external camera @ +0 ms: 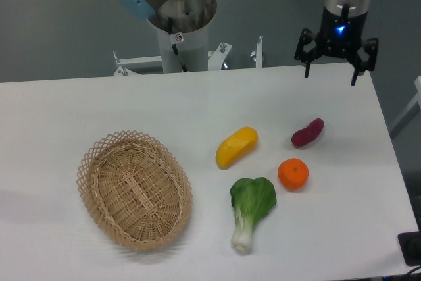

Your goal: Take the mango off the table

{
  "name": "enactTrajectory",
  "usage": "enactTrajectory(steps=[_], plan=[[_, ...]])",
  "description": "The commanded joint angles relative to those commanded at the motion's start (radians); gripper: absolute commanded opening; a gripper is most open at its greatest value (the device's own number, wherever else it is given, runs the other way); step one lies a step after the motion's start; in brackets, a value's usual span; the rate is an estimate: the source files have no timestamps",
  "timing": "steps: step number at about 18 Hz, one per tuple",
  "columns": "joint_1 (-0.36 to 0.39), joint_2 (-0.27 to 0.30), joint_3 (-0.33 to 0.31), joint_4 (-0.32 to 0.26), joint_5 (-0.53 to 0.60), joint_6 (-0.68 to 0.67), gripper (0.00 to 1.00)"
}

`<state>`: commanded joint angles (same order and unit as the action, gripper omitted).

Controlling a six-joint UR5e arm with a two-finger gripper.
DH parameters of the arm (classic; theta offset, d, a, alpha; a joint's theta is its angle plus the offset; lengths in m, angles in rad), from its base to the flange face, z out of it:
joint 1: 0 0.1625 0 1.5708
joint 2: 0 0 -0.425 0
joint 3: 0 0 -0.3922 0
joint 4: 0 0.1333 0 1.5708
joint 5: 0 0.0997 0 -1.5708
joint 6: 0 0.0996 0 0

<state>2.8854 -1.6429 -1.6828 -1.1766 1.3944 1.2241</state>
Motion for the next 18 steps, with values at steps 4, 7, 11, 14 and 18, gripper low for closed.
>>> enactTrajectory(steps=[4,7,11,14,18], plan=[[-0.002,0.002,-0.011,0.006,0.0,0.0,1.0],[-0.002,0.009,-0.017,0.006,0.0,-0.002,1.0],[-0.026,0.015,-0.037,0.006,0.0,-0.015,1.0],[-0.037,0.028,-0.066,0.005,-0.006,-0.075,1.0],[-0.089,0.028,-0.087,0.006,-0.005,-0.139,1.0]])
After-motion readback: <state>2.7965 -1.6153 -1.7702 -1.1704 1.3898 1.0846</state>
